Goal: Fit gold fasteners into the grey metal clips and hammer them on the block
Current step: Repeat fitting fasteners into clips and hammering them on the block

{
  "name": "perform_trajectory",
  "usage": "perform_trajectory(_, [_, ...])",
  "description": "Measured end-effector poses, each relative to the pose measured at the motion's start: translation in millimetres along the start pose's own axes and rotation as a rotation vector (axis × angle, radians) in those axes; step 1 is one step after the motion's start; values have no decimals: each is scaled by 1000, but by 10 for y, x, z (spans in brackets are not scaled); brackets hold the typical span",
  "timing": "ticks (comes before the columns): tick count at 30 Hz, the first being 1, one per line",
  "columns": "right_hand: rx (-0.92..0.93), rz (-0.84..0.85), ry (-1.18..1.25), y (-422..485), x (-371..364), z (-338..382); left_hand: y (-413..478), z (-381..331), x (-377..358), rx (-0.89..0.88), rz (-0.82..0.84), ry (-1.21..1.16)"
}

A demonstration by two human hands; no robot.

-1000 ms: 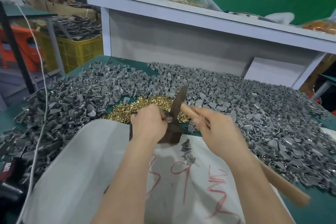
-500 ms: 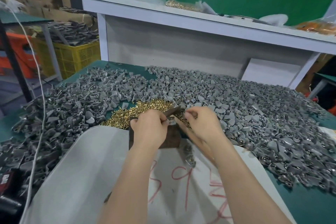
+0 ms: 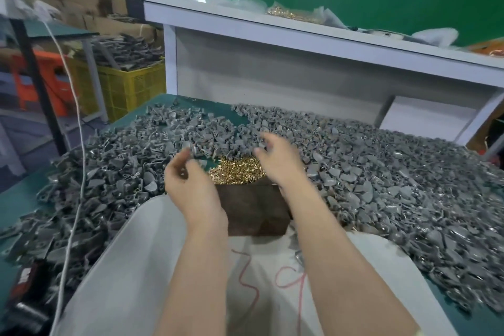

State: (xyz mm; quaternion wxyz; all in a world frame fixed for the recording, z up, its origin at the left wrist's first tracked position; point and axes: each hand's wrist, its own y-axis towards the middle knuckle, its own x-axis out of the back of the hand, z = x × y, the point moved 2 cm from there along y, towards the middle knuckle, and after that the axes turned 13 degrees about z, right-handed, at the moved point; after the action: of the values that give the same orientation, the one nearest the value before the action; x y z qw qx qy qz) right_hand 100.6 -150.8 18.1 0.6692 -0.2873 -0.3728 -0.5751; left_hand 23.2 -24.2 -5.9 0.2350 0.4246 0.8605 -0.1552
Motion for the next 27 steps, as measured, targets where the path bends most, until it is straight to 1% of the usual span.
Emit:
perform_trajectory(1, [63, 82, -33, 53, -151, 146, 24, 20, 23, 25, -44, -60])
perform_trajectory(3, [116, 237, -128, 187, -457, 392, 65, 41, 47, 42, -100, -132])
perform_trajectory(5, [82, 366, -270, 321, -716, 564, 80, 43, 57, 33, -127, -146])
perform_trajectory(7, [1, 431, -403, 416, -882, 644, 86, 46, 61, 12, -142, -146])
perform_trajectory(8, [-17, 426, -438, 434, -917, 669, 87, 44, 62, 6, -146, -145])
perform_trajectory(10, [9, 333, -415, 438, -919, 688, 80, 41, 63, 9, -144, -149])
perform_trajectory(13, [40, 155, -212, 420, -793, 620, 80, 28, 41, 14, -132, -128])
perform_trajectory(15, [51, 107, 6, 369, -619, 553, 75, 25, 20, -29, -96, -81])
perform_trajectory(17, [85, 124, 223, 249, -383, 474, 55, 29, -20, -94, -6, -22])
perform_trajectory(19, [126, 119, 381, 88, -150, 376, 13, 31, -81, -158, 127, 87])
perform_trajectory(21, [149, 91, 464, -93, 30, 284, -49, 33, -157, -203, 287, 251])
perform_trajectory(24, [167, 77, 591, -328, 174, 197, -135, 52, -255, -228, 560, 405])
perform_trajectory(26, [170, 70, 633, -432, 239, 140, -167, 60, -289, -228, 667, 490])
perform_trajectory(27, [173, 83, 642, -465, 263, 116, -174, 64, -296, -219, 685, 518])
